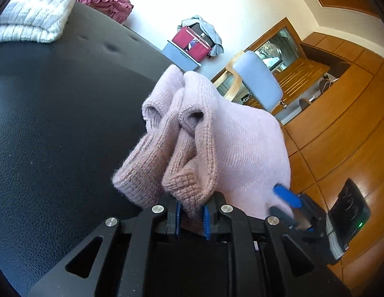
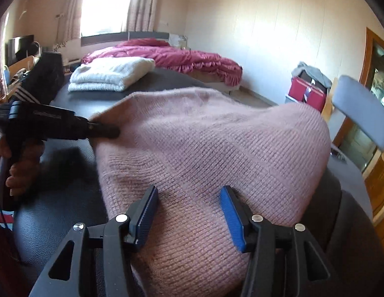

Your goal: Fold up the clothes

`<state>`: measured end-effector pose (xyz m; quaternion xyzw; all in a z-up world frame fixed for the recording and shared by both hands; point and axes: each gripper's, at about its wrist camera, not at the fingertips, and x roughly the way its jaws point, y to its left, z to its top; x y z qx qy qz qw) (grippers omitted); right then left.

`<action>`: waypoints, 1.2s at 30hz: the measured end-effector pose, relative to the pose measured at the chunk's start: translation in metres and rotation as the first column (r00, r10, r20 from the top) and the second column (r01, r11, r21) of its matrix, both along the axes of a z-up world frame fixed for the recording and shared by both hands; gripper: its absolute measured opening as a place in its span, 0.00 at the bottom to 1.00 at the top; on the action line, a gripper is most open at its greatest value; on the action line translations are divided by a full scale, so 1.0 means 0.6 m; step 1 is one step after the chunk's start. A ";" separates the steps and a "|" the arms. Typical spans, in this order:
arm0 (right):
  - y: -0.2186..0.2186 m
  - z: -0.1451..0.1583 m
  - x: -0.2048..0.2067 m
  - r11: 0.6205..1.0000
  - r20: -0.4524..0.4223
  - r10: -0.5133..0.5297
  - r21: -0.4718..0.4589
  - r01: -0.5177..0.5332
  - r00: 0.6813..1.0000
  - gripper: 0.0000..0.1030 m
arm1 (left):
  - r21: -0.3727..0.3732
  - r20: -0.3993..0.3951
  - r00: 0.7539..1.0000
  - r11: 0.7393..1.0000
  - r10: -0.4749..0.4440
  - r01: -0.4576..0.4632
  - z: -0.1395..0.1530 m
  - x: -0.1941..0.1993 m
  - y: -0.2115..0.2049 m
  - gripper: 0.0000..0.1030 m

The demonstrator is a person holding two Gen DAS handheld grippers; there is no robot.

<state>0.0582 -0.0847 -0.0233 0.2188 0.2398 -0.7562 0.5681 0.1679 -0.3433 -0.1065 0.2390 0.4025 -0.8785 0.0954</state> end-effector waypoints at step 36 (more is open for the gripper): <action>-0.117 0.014 -0.157 0.845 0.011 -0.532 -0.063 0.532 0.847 0.25 | -0.307 -0.044 0.992 0.944 0.116 -0.124 0.125 0.023 0.026 0.21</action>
